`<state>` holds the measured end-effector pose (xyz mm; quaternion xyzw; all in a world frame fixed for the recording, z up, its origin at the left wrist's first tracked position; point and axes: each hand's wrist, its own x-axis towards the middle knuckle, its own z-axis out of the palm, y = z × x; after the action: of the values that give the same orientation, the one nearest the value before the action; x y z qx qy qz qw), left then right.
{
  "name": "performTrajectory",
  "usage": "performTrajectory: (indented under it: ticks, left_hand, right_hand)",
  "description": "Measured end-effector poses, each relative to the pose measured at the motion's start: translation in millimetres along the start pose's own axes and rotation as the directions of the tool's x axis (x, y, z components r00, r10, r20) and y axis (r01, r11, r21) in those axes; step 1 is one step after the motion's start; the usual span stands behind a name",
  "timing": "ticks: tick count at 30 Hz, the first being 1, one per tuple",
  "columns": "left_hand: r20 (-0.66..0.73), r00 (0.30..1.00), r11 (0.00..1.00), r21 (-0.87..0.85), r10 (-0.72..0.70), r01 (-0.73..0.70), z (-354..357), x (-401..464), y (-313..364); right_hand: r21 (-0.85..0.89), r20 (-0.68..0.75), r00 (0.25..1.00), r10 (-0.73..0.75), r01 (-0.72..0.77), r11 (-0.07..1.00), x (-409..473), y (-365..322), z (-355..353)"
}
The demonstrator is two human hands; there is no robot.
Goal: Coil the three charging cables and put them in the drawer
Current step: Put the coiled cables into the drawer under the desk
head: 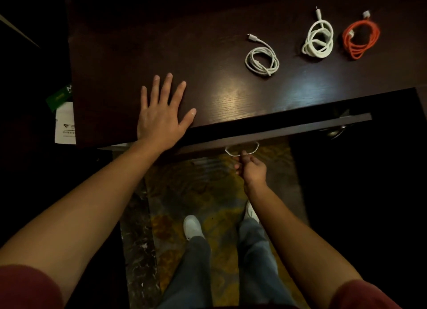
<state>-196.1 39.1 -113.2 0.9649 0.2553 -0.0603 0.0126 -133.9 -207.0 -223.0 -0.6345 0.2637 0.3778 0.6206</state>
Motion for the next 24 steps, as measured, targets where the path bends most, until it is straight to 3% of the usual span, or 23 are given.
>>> performTrajectory:
  ticks: [4,13,24]
  left_hand:
    - [0.000,1.000,1.000,-0.006,-0.002,0.002,-0.6,-1.0,0.4]
    - [0.001,1.000,0.999,-0.034,-0.012,0.012,-1.4,-2.2,1.4]
    - [0.000,1.000,0.999,-0.032,-0.009,0.009,-0.9,-3.3,1.3]
  right_hand:
    - [0.004,0.003,0.999,0.046,-0.046,0.999,-20.4,19.1,-27.3]
    - [-0.159,-0.068,0.992,0.102,-0.112,0.981,-59.4,65.4,-80.4]
    - [-0.163,-0.078,0.985,0.155,-0.166,0.973,-86.9,81.7,-107.8]
